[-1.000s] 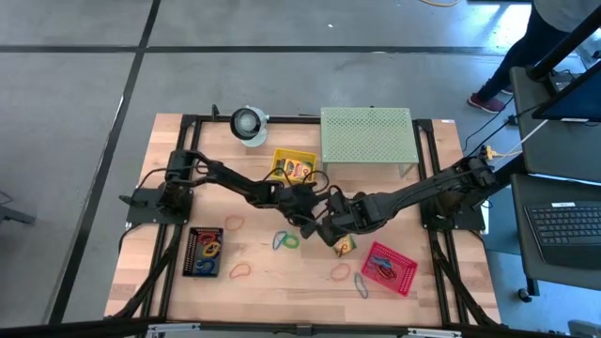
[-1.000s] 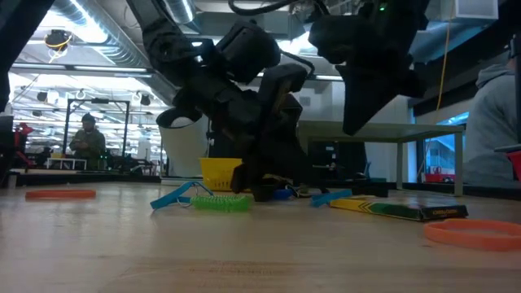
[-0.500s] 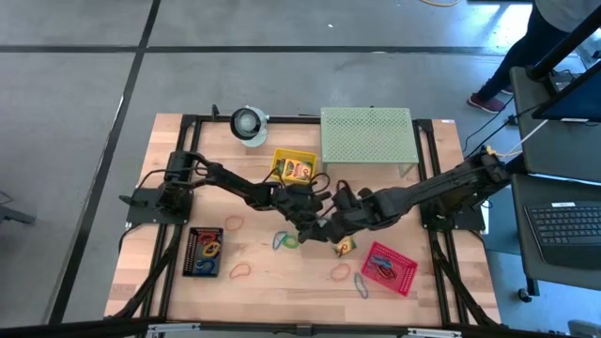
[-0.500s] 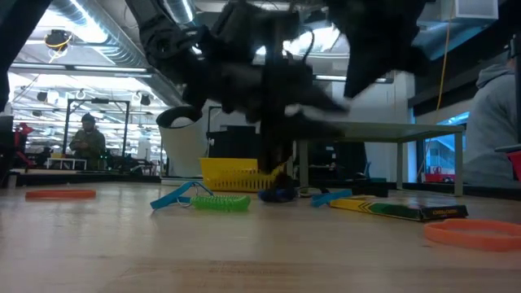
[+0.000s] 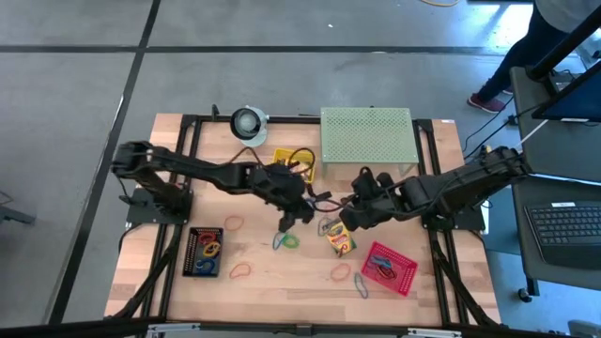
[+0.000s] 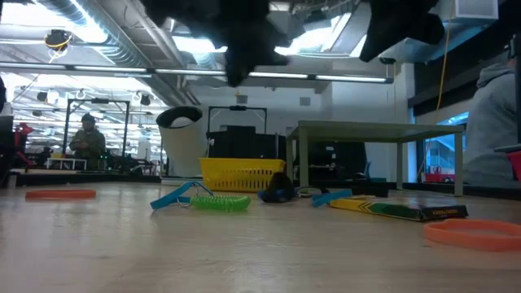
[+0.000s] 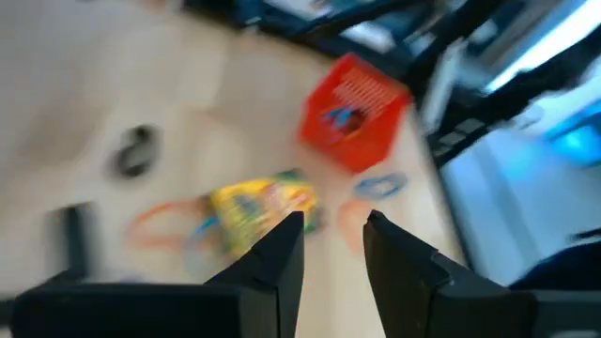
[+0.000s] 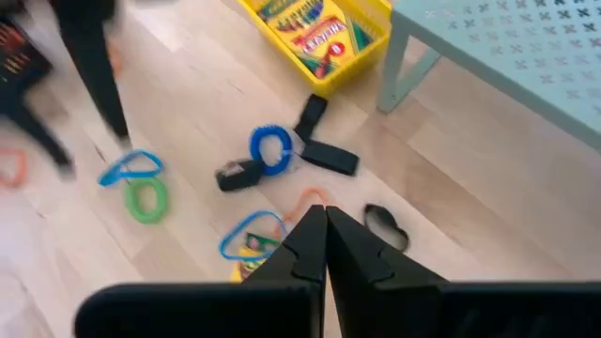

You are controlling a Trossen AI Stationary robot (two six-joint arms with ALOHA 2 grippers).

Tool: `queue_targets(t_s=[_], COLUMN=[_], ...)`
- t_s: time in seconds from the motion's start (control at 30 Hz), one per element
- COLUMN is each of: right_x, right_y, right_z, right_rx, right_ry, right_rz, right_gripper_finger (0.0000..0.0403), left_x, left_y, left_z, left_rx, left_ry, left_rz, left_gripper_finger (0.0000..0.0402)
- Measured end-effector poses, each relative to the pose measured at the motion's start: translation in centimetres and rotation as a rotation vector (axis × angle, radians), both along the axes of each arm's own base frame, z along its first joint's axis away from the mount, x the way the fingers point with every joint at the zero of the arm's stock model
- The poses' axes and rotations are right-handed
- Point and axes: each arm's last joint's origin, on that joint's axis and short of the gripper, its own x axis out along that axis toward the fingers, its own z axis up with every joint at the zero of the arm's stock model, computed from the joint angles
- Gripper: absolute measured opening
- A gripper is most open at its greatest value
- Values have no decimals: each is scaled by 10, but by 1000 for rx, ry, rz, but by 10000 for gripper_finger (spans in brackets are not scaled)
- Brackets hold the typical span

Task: Pick & Place Office Desk Supplies
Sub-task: Put the black rubber band into the red bin

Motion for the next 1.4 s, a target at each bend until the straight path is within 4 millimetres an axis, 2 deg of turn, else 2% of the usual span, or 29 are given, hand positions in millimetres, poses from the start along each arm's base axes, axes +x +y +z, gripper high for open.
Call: queue_targets(t_s=[0.2, 0.33, 0.5, 0.7, 0.87, 1.03, 1.4], right_x=[-3, -3, -3, -4, -4, -5, -5], right_y=[-1, -1, -1, -2, -2, -2, -2], right_z=[-2, -2, -2, -2, -2, -2, -2], right_rx=[-10, -10, -16, -19, -24, -25, -32], right_ry=[42, 42, 40, 46, 50, 53, 54], right_rz=[4, 4, 0, 0, -1, -1, -3], right_gripper_finger=[9, 9, 9, 9, 9, 9, 9], left_x=[-26, -30, -18, 4, 16, 21, 25], left_y=[-11, -15, -14, -13, -9, -6, -2], left_z=[-10, -14, -23, -55, -74, -87, -102], left_rx=[98, 128, 136, 73, 32, 43, 121], left_ry=[266, 320, 290, 316, 311, 333, 356], left_rz=[3, 50, 114, 127, 168, 184, 240], left_gripper_finger=[104, 104, 104, 130, 160, 178, 180])
